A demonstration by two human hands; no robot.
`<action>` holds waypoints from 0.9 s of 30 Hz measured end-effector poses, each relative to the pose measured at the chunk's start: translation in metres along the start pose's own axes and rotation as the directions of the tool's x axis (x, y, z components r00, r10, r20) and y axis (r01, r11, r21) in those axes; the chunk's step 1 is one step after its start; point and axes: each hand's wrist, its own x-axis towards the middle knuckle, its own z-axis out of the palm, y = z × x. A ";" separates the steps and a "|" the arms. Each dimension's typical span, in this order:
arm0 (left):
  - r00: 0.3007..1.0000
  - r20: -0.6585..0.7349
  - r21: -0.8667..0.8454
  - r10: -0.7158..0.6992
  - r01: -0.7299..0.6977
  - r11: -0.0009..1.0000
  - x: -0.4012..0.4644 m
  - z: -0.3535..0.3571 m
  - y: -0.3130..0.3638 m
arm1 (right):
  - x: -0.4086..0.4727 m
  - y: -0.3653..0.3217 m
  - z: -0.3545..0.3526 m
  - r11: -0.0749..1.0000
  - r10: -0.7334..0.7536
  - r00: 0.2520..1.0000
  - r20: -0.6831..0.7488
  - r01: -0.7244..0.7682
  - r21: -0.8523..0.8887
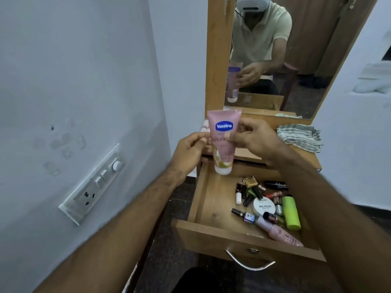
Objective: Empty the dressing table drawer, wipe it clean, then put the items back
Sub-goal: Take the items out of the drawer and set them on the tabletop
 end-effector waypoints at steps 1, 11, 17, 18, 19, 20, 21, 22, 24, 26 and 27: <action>0.999 -0.004 0.032 0.041 -0.041 0.999 0.007 -0.001 0.006 | 0.009 -0.005 0.002 0.999 -0.032 0.999 -0.039 0.032 0.018; 0.977 -0.165 0.313 0.135 -0.078 0.947 0.055 -0.010 0.000 | 0.060 -0.003 0.039 0.994 0.016 0.988 -0.152 0.001 0.113; 0.973 -0.189 0.339 0.129 -0.058 0.939 0.065 -0.009 -0.006 | 0.072 0.000 0.041 0.990 0.056 0.984 -0.167 -0.033 0.138; 0.973 -0.192 0.341 0.129 -0.057 0.938 0.066 -0.008 -0.007 | 0.072 0.000 0.041 0.991 0.056 0.984 -0.172 -0.033 0.132; 0.972 -0.196 0.345 0.129 -0.055 0.937 0.067 -0.008 -0.007 | 0.073 0.000 0.042 0.992 0.057 0.983 -0.176 -0.035 0.124; 0.971 -0.200 0.349 0.129 -0.053 0.936 0.068 -0.008 -0.006 | 0.073 -0.001 0.043 0.993 0.058 0.983 -0.177 -0.038 0.114; 0.971 -0.203 0.349 0.126 -0.049 0.936 0.069 -0.008 -0.005 | 0.073 -0.001 0.043 0.994 0.058 0.984 -0.171 -0.040 0.106; 0.972 -0.204 0.343 0.120 -0.043 0.938 0.068 -0.008 -0.004 | 0.072 -0.001 0.043 0.993 0.060 0.985 -0.161 -0.043 0.107; 0.975 -0.205 0.333 0.087 -0.014 0.943 0.065 -0.007 -0.003 | 0.069 -0.001 0.042 0.989 0.075 0.987 -0.145 -0.054 0.141; 0.973 -0.229 0.350 0.033 0.051 0.936 0.055 -0.005 -0.006 | 0.060 0.004 0.034 0.990 0.090 0.979 -0.184 -0.067 0.127; 0.967 -0.254 0.360 0.014 0.081 0.929 0.047 -0.004 -0.010 | 0.054 0.008 0.028 0.995 0.088 0.968 -0.234 -0.074 0.067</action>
